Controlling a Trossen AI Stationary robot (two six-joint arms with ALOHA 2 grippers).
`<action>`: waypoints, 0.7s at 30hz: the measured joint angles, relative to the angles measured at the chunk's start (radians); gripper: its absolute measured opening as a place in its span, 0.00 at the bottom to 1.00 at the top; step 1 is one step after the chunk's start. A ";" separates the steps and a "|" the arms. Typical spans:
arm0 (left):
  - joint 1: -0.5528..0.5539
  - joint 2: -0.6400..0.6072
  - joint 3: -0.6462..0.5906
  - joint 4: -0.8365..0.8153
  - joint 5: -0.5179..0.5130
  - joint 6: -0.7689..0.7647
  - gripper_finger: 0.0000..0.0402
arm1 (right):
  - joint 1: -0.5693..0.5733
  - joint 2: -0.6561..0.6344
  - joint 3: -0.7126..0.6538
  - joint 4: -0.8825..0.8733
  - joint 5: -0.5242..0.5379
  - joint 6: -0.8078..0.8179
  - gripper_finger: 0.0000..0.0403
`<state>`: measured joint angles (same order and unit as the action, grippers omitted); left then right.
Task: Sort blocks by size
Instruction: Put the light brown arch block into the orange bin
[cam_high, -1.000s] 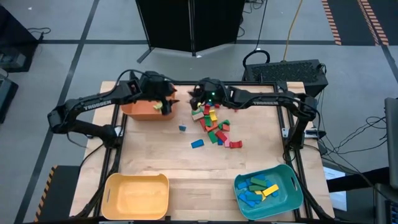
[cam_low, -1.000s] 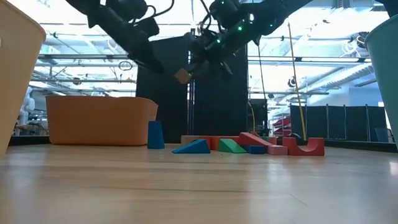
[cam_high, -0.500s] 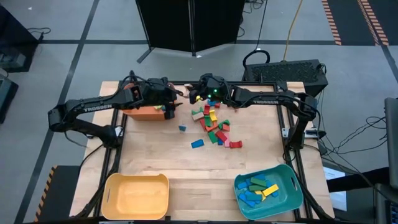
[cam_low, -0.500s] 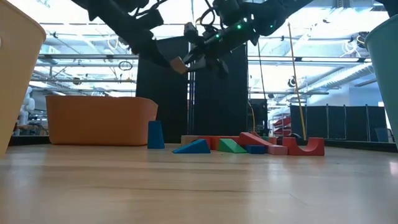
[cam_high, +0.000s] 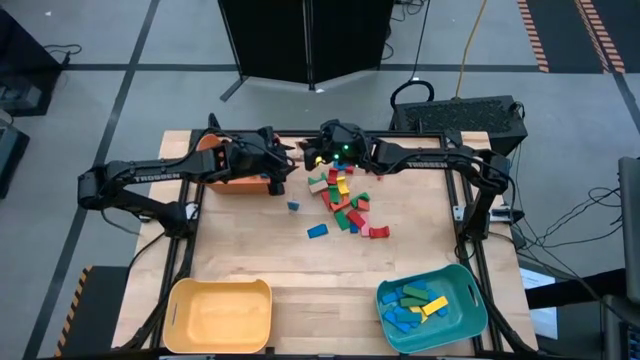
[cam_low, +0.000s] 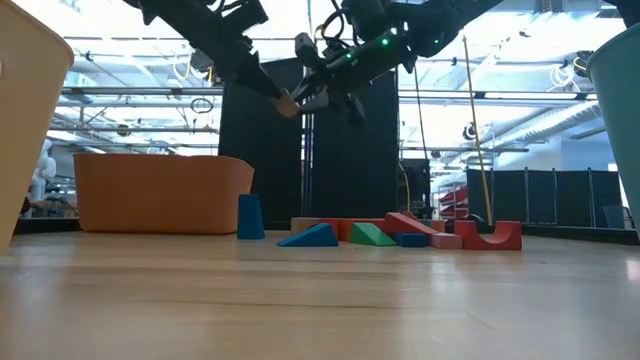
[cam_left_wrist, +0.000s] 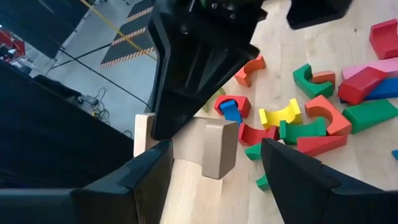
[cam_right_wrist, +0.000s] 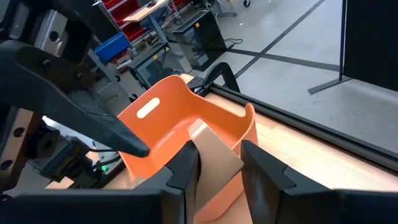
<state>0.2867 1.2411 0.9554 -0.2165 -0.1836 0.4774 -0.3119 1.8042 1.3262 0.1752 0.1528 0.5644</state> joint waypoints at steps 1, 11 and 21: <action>0.000 0.000 0.000 0.000 0.001 0.000 0.59 | 0.000 0.000 0.000 0.000 -0.001 0.000 0.22; 0.030 0.015 0.000 0.000 0.125 -0.009 0.36 | 0.001 0.000 0.000 -0.005 -0.004 -0.010 0.22; 0.067 0.061 0.000 0.010 0.131 -0.024 0.32 | 0.016 0.000 -0.001 -0.005 0.005 -0.038 0.22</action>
<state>0.3535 1.3025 0.9554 -0.2062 -0.0525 0.4530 -0.2957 1.8042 1.3254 0.1699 0.1574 0.5265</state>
